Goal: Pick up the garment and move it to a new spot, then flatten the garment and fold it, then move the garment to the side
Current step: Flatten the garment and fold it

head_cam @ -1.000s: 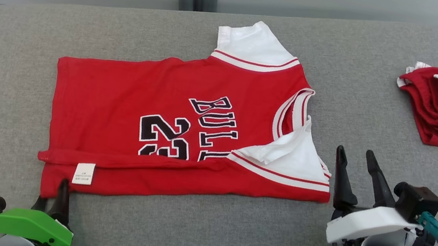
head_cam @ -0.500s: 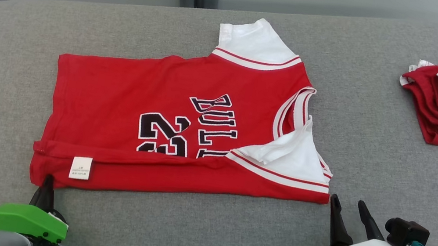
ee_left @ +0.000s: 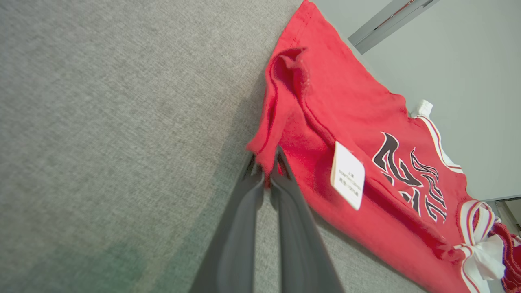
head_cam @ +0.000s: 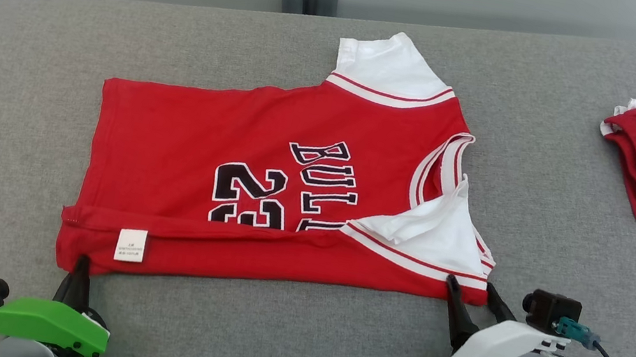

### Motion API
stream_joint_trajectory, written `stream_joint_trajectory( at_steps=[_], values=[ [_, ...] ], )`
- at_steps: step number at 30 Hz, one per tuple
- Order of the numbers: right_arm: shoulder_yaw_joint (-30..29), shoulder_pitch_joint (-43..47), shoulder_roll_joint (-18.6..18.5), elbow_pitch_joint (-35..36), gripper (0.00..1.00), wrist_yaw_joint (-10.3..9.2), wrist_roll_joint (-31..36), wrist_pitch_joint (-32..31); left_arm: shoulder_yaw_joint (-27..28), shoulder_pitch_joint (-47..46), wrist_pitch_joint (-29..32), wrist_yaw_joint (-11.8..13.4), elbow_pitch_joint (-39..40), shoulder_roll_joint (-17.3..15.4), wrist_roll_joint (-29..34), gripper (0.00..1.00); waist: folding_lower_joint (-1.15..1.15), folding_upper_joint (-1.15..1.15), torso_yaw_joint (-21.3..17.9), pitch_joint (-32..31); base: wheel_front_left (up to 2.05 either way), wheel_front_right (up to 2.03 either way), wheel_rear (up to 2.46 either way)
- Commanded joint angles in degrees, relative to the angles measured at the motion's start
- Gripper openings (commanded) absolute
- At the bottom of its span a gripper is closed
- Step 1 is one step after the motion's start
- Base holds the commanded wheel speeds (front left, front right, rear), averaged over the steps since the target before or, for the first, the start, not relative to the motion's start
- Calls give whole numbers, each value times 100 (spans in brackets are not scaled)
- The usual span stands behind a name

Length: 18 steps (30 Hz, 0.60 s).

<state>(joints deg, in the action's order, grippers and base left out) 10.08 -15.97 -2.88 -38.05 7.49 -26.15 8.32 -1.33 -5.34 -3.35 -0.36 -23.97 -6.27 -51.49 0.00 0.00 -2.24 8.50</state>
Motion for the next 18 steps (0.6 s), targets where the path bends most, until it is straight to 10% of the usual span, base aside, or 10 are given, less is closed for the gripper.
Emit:
stream_joint_trajectory(
  at_steps=[1, 2, 4, 18],
  values=[
    [55, -125, -2, -202, 93, 0, -34, -26, -10, -19, -28, -43, -23, -38, 59, 0, 0, 0, 35, -16, 0, 0, 0],
    [88, -198, -2, -335, 47, 0, -65, -21, -33, -41, -33, -67, -46, -38, 63, 0, 0, 0, 48, -28, 0, 0, 0],
    [151, -333, -1, -522, 4, 0, -150, -14, -81, -83, -59, -124, -88, -56, 93, 0, 0, 0, 62, -48, 0, 0, 0],
    [-537, -318, -373, 120, 0, -5, -256, -340, -420, 98, -179, -482, 458, -85, 225, 0, 0, 0, -1, -223, 0, 0, 0]
  ],
)
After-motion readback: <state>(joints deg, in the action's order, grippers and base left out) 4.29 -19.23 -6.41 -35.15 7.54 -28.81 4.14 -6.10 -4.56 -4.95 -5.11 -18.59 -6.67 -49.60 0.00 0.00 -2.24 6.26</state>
